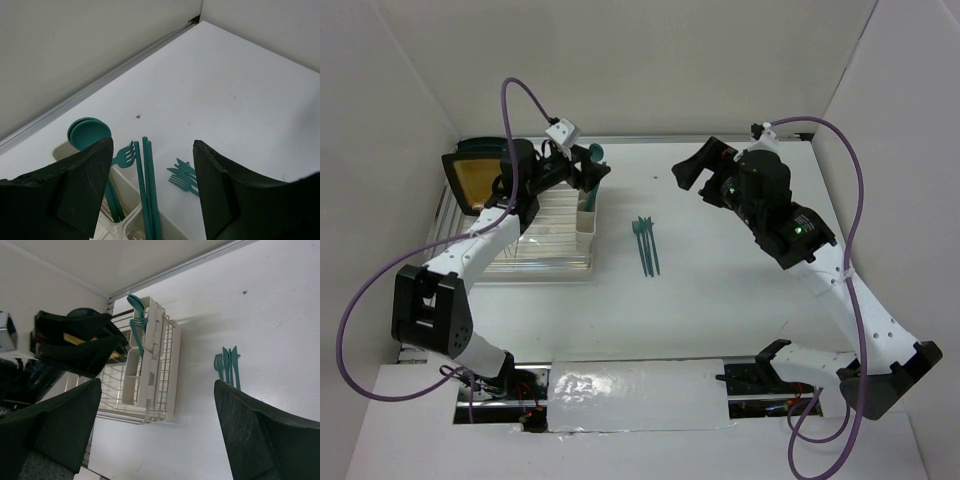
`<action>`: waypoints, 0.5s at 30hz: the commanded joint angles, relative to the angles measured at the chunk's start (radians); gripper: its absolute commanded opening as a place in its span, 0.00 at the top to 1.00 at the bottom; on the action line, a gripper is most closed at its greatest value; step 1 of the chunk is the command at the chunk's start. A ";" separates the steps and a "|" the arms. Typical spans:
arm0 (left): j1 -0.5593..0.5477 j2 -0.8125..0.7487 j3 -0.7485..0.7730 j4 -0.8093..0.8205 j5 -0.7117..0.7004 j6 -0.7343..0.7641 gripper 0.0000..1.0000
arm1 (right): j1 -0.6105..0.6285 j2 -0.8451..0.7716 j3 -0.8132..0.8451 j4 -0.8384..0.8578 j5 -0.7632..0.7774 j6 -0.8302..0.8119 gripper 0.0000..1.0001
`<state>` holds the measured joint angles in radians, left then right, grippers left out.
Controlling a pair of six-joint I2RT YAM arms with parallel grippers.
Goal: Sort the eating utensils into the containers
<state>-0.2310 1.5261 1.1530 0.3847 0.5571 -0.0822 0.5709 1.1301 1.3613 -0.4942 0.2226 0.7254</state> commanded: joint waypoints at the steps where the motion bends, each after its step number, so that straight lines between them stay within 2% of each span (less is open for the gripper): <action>1: 0.005 -0.087 0.037 0.017 -0.032 -0.007 0.22 | 0.009 -0.018 -0.013 0.016 0.006 0.002 0.00; 10: 0.002 -0.251 -0.002 -0.102 -0.066 -0.082 0.20 | 0.060 0.007 -0.073 0.023 -0.062 -0.006 0.00; 12: -0.004 -0.293 -0.004 -0.133 -0.056 -0.093 0.19 | 0.060 0.002 -0.137 0.066 0.031 -0.017 0.00; 13: -0.017 -0.303 -0.009 -0.180 -0.046 -0.120 0.19 | 0.063 0.002 -0.209 0.095 0.052 -0.053 0.00; 15: -0.021 -0.326 -0.013 -0.231 -0.036 -0.143 0.20 | 0.058 0.019 -0.246 0.109 0.090 -0.073 0.00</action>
<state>-0.2379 1.2407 1.1511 0.2237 0.5026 -0.1677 0.6262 1.1290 1.1809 -0.4400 0.2306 0.6991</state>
